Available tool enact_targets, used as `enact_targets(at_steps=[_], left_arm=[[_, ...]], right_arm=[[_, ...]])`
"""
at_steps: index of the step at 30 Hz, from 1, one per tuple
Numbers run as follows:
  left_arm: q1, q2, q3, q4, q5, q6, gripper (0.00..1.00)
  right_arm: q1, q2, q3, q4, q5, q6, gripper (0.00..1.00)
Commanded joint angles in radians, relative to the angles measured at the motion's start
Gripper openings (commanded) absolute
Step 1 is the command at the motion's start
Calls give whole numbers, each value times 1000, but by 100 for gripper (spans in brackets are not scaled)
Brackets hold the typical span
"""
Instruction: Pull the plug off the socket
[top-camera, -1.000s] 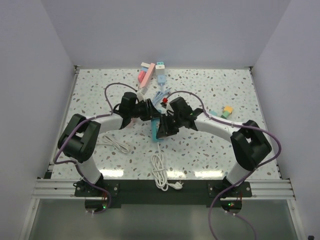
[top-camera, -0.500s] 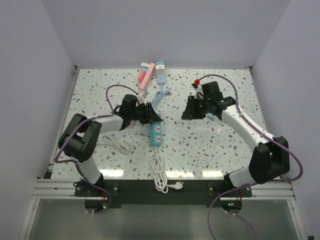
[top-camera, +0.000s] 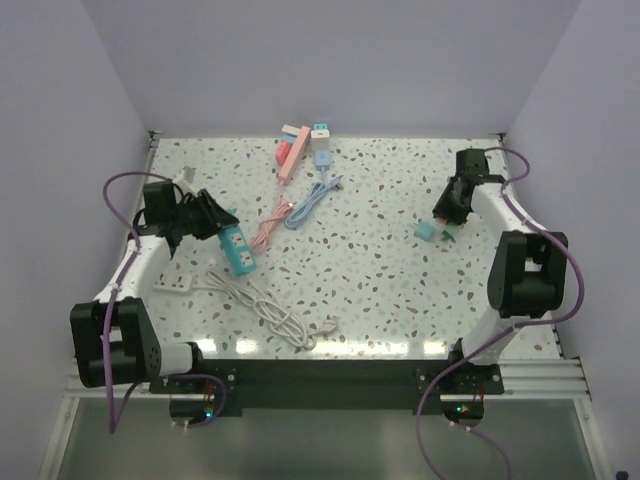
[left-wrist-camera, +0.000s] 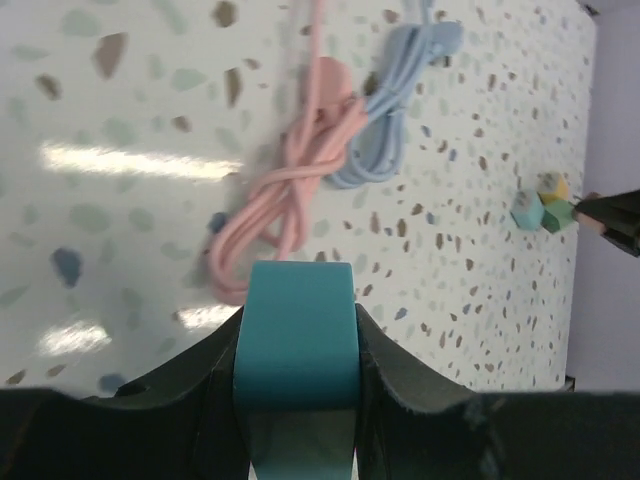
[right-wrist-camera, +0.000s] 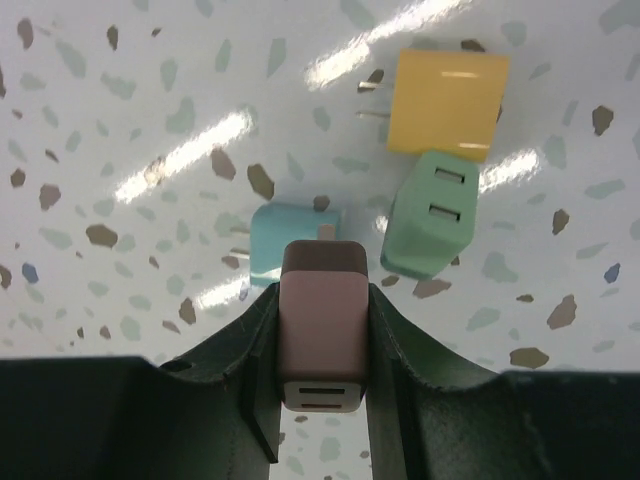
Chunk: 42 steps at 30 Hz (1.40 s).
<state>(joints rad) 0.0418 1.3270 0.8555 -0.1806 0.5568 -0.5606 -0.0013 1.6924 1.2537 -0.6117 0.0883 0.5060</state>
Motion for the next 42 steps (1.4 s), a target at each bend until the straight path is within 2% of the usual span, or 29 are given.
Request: enact_targets(at_steps=[1,6,8,10,14,15,16,17,18,20,22,24,26,29,35,42], left_arm=[[136,-48,-30,-223,-9,122,0],[337,-61,-79,-263,-130,140,0],[392,-75,-93,-235,-171,120,0],[409,-78,-102,-206,-254,102,0],[441,-63,-89,-201,-319,113,0],[444,-61,-75,-218,-331,119,18],[444,-63,-73,-223,-348,122,28],[446,-68,-75,-226,-354,125,37],[448,-74,-84,-223,-354,122,51],[446,-98,-96,-212,-353,110,68],[446,-112,-108,-214,-342,105,77],[446,-147,-116,-201,-312,97,90],[445,-192,-104,-204,-298,93,100],[443,-238,-75,-201,-250,77,100],[423,-258,-90,-85,18,21,100],[360,-272,-91,-60,184,61,100]], right_arm=[[-52,87,95,24,28,37,0],[-83,176,167,46,-19,39,6],[-81,225,199,24,-21,31,8],[-83,248,214,20,-13,29,15],[-89,218,207,21,-16,19,47],[-89,207,199,27,-18,14,52],[-89,191,199,30,-18,11,62],[-88,167,202,32,-22,8,65],[-88,153,211,32,-30,6,67],[-89,132,248,26,-47,-6,71],[-85,128,271,29,-126,-27,73],[-57,150,312,36,-195,-52,74],[19,182,363,9,-246,-93,75],[140,252,452,18,-265,-92,76],[337,403,559,87,-171,58,77],[461,521,604,219,-107,265,78]])
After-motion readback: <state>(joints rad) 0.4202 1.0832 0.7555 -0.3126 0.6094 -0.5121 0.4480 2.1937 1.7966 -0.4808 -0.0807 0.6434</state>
